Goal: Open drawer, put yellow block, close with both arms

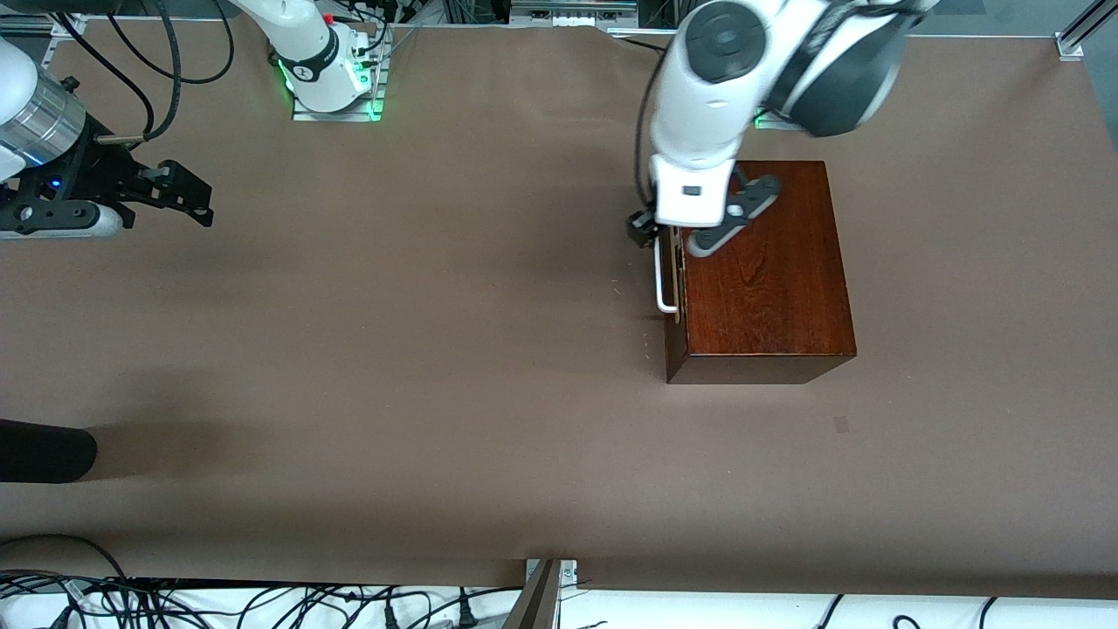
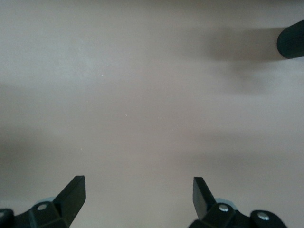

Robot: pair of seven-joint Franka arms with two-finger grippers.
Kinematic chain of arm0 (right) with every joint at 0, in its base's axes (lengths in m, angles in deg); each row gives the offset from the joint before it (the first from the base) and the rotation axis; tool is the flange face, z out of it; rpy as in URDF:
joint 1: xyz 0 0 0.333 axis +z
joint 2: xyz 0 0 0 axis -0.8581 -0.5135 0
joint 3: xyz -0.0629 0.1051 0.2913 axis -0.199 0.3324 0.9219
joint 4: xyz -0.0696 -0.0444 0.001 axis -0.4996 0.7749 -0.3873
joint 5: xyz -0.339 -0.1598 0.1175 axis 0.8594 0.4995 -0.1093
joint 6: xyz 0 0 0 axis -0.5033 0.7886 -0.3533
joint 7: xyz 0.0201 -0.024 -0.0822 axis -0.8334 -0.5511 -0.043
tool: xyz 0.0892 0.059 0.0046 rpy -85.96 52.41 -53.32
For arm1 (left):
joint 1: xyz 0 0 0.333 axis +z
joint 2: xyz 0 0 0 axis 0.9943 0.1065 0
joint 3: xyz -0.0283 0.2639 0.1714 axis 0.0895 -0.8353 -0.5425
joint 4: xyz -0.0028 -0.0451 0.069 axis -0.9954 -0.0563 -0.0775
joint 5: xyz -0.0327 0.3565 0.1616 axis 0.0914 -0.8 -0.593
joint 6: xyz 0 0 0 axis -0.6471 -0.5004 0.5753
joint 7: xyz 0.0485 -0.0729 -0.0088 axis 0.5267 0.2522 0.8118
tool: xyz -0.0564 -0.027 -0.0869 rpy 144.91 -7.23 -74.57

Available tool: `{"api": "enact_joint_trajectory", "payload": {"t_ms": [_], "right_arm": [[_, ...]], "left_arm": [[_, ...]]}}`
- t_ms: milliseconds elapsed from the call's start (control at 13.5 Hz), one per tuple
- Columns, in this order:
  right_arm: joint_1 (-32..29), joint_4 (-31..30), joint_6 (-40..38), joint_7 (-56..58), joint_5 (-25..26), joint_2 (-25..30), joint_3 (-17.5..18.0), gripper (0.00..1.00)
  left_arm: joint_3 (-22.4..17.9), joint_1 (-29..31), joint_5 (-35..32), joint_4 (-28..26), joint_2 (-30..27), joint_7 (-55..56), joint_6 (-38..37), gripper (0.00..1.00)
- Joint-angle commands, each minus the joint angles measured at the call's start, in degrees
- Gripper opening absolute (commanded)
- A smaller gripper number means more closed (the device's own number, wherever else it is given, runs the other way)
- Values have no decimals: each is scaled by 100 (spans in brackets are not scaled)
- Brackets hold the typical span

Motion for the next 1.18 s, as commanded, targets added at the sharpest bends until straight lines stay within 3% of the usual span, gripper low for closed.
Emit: {"api": "enact_joint_trajectory", "payload": {"t_ms": [0, 370, 666, 1110], "right_arm": [[-21, 139, 13, -49, 10, -77, 74, 100], [-21, 43, 92, -40, 71, -77, 65, 100], [-21, -169, 66, -40, 10, 187, 65, 100], [-30, -204, 109, 65, -289, 170, -49, 100]], "left_arm": [[166, 671, -50, -214, -477, -1149, -227, 100], [-26, 1489, -50, -327, -970, -3670, -623, 100], [-755, 1543, -50, -679, -1322, -5833, -606, 100], [-889, 1692, -129, -601, -1340, -6382, -685, 100]]}}
